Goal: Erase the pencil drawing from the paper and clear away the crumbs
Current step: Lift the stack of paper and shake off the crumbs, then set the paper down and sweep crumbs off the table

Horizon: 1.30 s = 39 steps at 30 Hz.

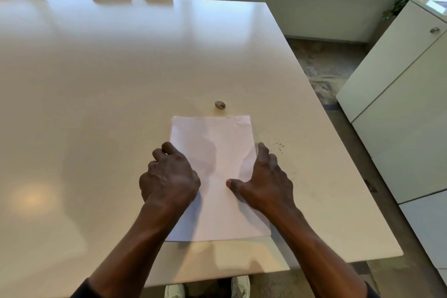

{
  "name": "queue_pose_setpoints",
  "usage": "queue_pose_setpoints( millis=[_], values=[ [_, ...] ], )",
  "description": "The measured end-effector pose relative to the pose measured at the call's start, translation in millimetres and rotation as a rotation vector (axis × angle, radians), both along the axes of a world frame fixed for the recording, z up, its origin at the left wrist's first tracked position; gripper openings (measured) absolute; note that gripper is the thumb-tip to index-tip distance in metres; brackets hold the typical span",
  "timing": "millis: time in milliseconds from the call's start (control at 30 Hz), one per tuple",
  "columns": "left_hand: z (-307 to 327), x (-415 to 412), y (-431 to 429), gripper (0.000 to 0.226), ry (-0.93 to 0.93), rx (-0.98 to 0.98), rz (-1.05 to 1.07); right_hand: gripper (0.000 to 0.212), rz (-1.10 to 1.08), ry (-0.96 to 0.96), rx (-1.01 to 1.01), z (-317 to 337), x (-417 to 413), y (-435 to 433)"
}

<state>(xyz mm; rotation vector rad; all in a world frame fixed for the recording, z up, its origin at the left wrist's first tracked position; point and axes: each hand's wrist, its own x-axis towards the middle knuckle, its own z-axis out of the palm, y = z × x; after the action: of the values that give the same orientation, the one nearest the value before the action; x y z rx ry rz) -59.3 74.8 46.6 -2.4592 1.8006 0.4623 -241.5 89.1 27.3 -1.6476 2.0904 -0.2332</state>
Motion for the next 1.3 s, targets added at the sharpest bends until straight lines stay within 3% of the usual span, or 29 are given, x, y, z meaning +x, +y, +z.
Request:
queue_pose_setpoints(
  millis=[133,300,533,600,700,833,967,1133,1300],
  values=[
    [-4,3,0,0.051,-0.096,-0.004,-0.042,0.101,0.022,0.042,-0.038,-4,-2,3],
    [-4,2,-3,0.044,-0.105,-0.002,-0.07,0.097,0.047,0.079,-0.044,-7,-4,0],
    [-8,0,-1,0.053,-0.201,-0.09,-0.129,0.106,0.055,0.088,-0.14,-17,-12,-2],
    [-14,-4,3,0.061,-0.173,-0.192,-0.185,0.106,0.082,0.089,-0.287,-23,-19,0],
    [-29,-13,10,0.074,0.022,-0.359,-0.252,0.105,0.252,-0.009,-0.408,-35,-31,5],
    [-50,-25,17,0.078,0.184,-0.406,-0.339,0.116,0.539,0.041,-0.192,-36,-43,11],
    [-66,-27,17,0.067,0.194,-0.439,-0.373,0.114,0.66,0.197,-0.093,-34,-57,14],
    [-74,-27,20,0.063,0.161,-0.467,-0.394,0.116,0.666,0.253,-0.033,-36,-77,11],
    [-77,-28,23,0.064,0.123,-0.486,-0.39,0.114,0.52,0.331,-0.064,-39,-117,-8]
  ],
)
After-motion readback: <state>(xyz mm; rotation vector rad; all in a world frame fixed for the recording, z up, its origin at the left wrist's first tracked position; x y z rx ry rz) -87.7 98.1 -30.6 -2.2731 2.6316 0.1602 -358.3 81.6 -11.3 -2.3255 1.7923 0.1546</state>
